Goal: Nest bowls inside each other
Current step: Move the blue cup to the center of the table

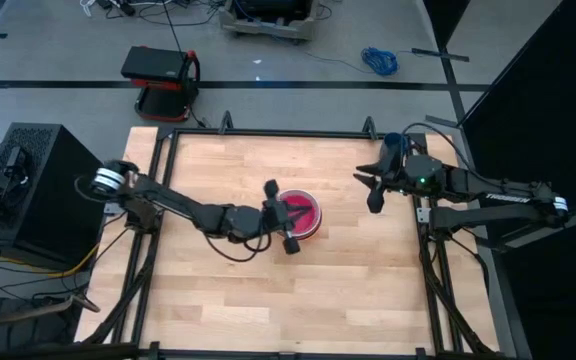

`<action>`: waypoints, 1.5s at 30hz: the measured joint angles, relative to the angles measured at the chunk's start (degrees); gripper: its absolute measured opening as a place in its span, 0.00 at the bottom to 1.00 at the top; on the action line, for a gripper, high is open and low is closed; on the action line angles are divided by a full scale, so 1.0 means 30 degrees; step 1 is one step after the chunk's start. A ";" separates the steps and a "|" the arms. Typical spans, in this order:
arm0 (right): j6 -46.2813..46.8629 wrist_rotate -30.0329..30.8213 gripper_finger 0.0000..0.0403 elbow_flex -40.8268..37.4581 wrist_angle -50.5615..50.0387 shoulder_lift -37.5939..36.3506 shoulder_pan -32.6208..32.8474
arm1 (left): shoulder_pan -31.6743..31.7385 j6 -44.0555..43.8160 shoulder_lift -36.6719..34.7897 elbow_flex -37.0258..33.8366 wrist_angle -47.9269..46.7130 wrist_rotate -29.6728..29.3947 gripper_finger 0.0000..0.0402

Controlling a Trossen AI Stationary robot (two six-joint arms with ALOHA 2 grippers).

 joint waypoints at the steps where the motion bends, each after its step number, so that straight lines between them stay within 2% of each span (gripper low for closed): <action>1: 0.0001 0.0414 0.19 0.0000 -0.0188 -0.0209 -0.0020 | -0.0032 -0.0143 -0.0499 -0.0434 -0.0099 -0.0213 0.00; 13: 0.0018 0.5366 0.11 0.0000 -0.2442 -0.2716 -0.0270 | -0.0412 -0.1855 -0.6478 -0.5635 -0.1292 -0.2760 0.00; 18: 0.0018 0.5475 0.02 0.0000 -0.3321 -0.2446 -0.1690 | -0.0420 -0.2380 -0.8067 -0.5857 -0.3363 -0.3173 0.00; 21: -0.0002 0.5418 0.01 0.0000 -0.3938 -0.1837 -0.3015 | -0.0427 -0.2515 -0.8595 -0.5857 -0.4253 -0.3257 0.00; 24: -0.0066 0.5212 0.02 0.0000 -0.4158 -0.1143 -0.4503 | -0.0427 -0.2850 -0.8807 -0.5857 -0.4443 -0.3285 0.00; 27: -0.0106 0.4163 0.03 0.0059 -0.4301 -0.0373 -0.6048 | -0.0425 -0.2898 -0.8781 -0.5857 -0.4621 -0.3277 0.00; 43: -0.2170 -0.0999 0.07 0.4064 -0.7550 0.4672 -1.2455 | -0.0427 -0.4364 -0.8772 -0.5857 -0.5381 -0.2774 0.01; 45: -0.2631 -0.1376 0.11 0.4255 -0.7629 0.5147 -1.2943 | -0.0427 -0.4394 -0.8771 -0.5857 -0.5395 -0.2687 0.01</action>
